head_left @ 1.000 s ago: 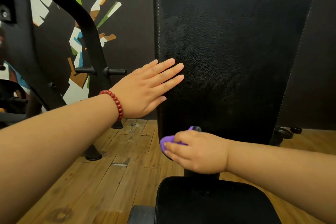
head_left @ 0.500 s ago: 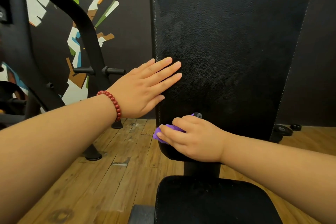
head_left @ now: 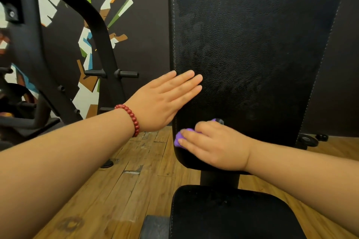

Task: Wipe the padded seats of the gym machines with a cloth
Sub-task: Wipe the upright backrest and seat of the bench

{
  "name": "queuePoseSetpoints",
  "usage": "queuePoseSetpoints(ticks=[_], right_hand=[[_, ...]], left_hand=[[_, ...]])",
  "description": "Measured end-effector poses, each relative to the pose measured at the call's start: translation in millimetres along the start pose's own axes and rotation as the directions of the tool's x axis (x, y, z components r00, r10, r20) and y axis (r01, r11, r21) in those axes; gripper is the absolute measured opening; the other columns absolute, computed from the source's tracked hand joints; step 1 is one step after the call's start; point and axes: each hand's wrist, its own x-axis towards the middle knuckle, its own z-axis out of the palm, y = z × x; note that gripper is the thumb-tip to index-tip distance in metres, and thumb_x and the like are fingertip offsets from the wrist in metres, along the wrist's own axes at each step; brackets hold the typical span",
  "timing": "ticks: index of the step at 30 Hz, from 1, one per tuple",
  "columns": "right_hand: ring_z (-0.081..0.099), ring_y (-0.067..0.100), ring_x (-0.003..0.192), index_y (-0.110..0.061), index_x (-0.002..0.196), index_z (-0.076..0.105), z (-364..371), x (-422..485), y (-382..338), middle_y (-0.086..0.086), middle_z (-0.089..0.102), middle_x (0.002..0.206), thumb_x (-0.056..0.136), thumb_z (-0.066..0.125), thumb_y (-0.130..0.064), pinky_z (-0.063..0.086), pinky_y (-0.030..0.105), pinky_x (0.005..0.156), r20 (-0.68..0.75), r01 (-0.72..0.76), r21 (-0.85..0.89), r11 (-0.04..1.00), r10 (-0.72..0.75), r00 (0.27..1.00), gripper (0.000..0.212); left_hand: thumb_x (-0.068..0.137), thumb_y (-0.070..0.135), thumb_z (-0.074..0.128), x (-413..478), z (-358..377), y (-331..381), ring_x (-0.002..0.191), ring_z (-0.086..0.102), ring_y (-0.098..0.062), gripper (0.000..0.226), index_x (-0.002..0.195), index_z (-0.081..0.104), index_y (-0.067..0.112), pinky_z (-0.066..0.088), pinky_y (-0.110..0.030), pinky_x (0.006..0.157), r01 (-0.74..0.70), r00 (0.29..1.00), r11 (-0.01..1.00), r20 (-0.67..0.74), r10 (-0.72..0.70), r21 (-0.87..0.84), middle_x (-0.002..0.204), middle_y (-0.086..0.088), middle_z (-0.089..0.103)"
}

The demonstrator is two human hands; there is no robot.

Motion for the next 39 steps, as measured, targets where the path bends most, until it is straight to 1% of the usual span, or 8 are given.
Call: queuePoseSetpoints(ticks=[7,13,18,25,31,33,36,39], right_hand=[[0.058,0.026,0.082,-0.002,0.124,0.061,1.2,-18.9,-6.0,0.013,0.064,0.115,0.093,0.055,-0.011,0.050,0.037,0.066,0.130,0.158,0.063,0.985,-0.166,0.978,0.033],[0.056,0.032,0.075,0.002,0.122,0.060,-14.7,-24.2,18.8,0.019,0.064,0.115,0.101,0.041,-0.006,0.049,0.041,0.059,-0.020,-0.084,-0.015,0.996,0.084,0.996,0.030],[0.057,0.031,0.074,0.000,0.124,0.058,-11.8,-47.3,1.1,0.018,0.060,0.119,0.098,0.045,-0.005,0.050,0.041,0.057,0.087,0.009,-0.004,1.000,-0.009,0.996,0.030],[0.058,0.037,0.074,0.003,0.123,0.062,-33.3,-35.1,45.6,0.020,0.064,0.121,0.101,0.045,-0.008,0.052,0.046,0.066,-0.172,-0.269,-0.092,0.959,0.251,0.953,0.030],[0.057,0.032,0.075,0.000,0.126,0.057,-30.9,-59.1,25.9,0.016,0.059,0.121,0.101,0.040,-0.004,0.052,0.043,0.064,-0.041,-0.149,-0.090,0.985,0.146,0.988,0.031],[0.057,0.034,0.072,0.000,0.122,0.062,-42.7,-52.6,46.4,0.018,0.065,0.117,0.101,0.043,-0.005,0.051,0.043,0.064,-0.121,-0.187,-0.123,0.975,0.172,0.978,0.029],[0.058,0.035,0.075,-0.003,0.125,0.057,-56.0,-37.2,81.1,0.017,0.064,0.118,0.098,0.051,-0.003,0.050,0.044,0.066,-0.320,-0.387,-0.102,0.916,0.338,0.885,0.028],[0.056,0.034,0.074,-0.001,0.122,0.060,-45.0,-40.6,72.3,0.019,0.065,0.116,0.093,0.058,0.000,0.049,0.044,0.064,-0.316,-0.363,-0.107,0.926,0.315,0.895,0.028]], left_hand=[[0.101,0.030,0.029,-10.3,10.4,16.1,0.148,0.011,-0.020,0.056,0.152,0.018,0.010,0.006,-0.039,0.121,-0.146,0.989,0.988,0.028,0.148,-0.048,0.159,-0.007,0.014],[0.099,0.028,0.030,-10.4,12.8,21.0,0.148,0.009,-0.020,0.057,0.152,0.018,0.011,0.005,-0.039,0.121,-0.091,0.996,0.993,-0.002,0.091,-0.071,0.159,-0.005,0.014],[0.098,0.026,0.032,-10.7,12.3,27.6,0.148,0.012,-0.021,0.057,0.152,0.021,0.010,0.007,-0.041,0.121,-0.048,0.999,0.995,-0.007,0.048,-0.091,0.159,-0.005,0.017],[0.095,0.027,0.035,-11.8,11.0,35.1,0.149,0.006,-0.020,0.063,0.152,0.016,0.011,0.001,-0.038,0.122,0.016,1.000,0.995,0.024,-0.014,-0.102,0.159,-0.004,0.013],[0.093,0.026,0.037,-10.6,4.6,37.2,0.148,0.010,-0.019,0.063,0.152,0.020,0.011,0.003,-0.037,0.121,0.040,0.998,0.992,0.059,-0.033,-0.121,0.159,-0.004,0.015],[0.092,0.025,0.037,-10.5,2.3,38.7,0.147,0.010,-0.019,0.064,0.152,0.021,0.011,0.002,-0.036,0.121,0.056,0.996,0.991,0.082,-0.046,-0.121,0.159,-0.004,0.015],[0.091,0.025,0.035,-10.5,0.0,43.0,0.147,0.009,-0.018,0.064,0.152,0.020,0.012,0.000,-0.035,0.121,0.090,0.992,0.988,0.104,-0.077,-0.128,0.159,-0.005,0.015],[0.092,0.025,0.034,-9.8,-2.5,52.7,0.147,0.008,-0.018,0.062,0.151,0.022,0.010,-0.001,-0.034,0.121,0.146,0.986,0.976,0.103,-0.130,-0.163,0.158,-0.005,0.016]])
